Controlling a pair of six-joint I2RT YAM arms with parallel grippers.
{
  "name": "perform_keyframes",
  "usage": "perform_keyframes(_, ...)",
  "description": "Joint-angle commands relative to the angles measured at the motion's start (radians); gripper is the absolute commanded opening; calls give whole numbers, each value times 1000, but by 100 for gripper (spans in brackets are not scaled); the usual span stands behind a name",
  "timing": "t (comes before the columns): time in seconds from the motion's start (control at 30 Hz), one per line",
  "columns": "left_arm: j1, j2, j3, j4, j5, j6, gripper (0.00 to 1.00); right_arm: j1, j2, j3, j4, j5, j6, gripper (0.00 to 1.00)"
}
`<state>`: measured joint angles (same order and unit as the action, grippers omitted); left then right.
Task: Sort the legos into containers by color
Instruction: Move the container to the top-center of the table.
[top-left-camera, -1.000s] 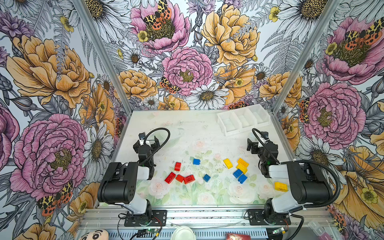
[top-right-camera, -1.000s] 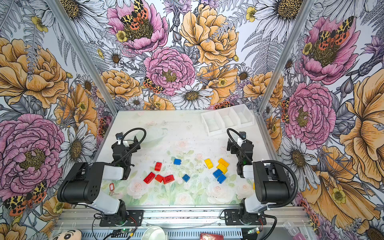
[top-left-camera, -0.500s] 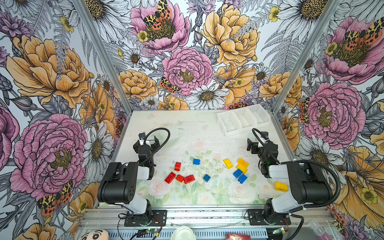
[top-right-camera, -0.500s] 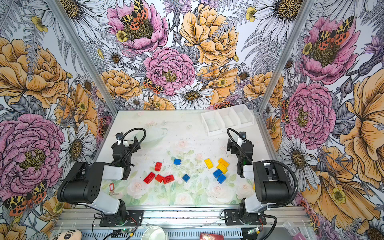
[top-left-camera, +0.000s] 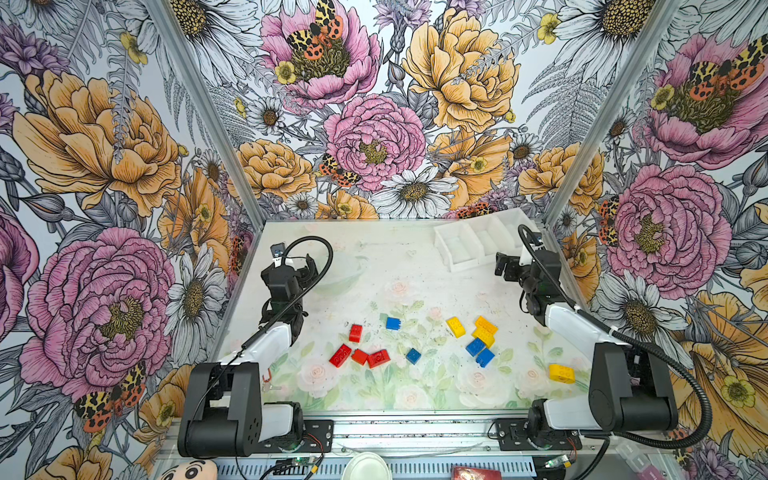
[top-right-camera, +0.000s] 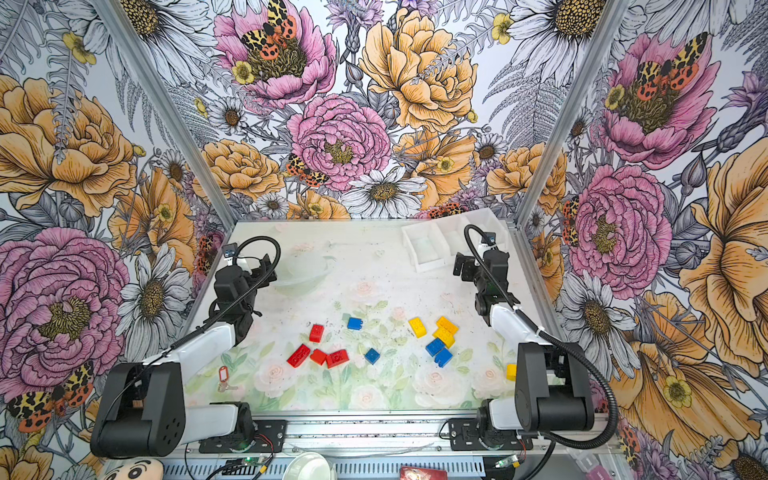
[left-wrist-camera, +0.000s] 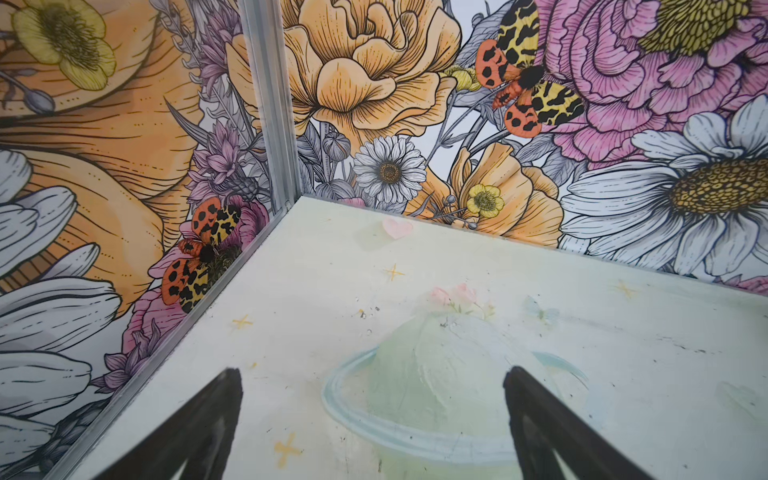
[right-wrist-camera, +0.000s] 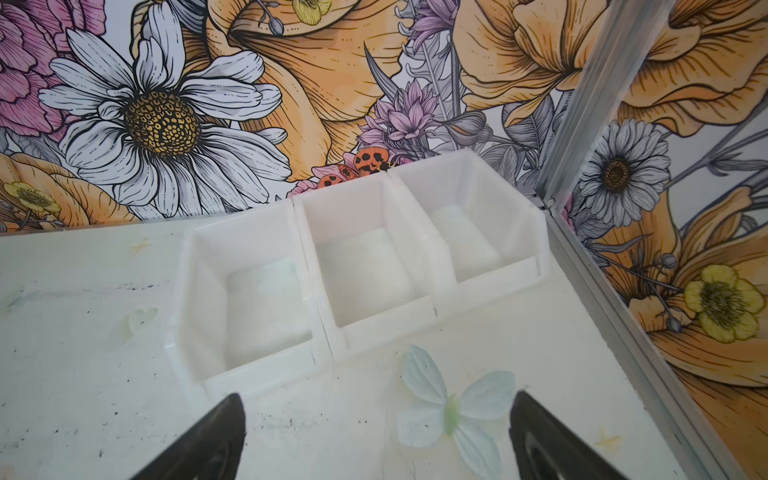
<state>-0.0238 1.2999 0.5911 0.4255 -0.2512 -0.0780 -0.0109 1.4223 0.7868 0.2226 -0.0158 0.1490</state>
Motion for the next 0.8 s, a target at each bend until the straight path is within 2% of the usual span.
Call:
perform_keyframes(0.0, -9, 6, 47, -178, 82, -70, 99, 23, 91, 131, -255, -4, 18, 99)
perform_keyframes(0.37, -42, 58, 151, -289, 155, -130, 99, 64, 466, 654, -611, -23, -5, 99)
perform_keyframes(0.77, -56, 78, 157, -297, 172, -141, 99, 97, 739, 996, -816, 16, -39, 93)
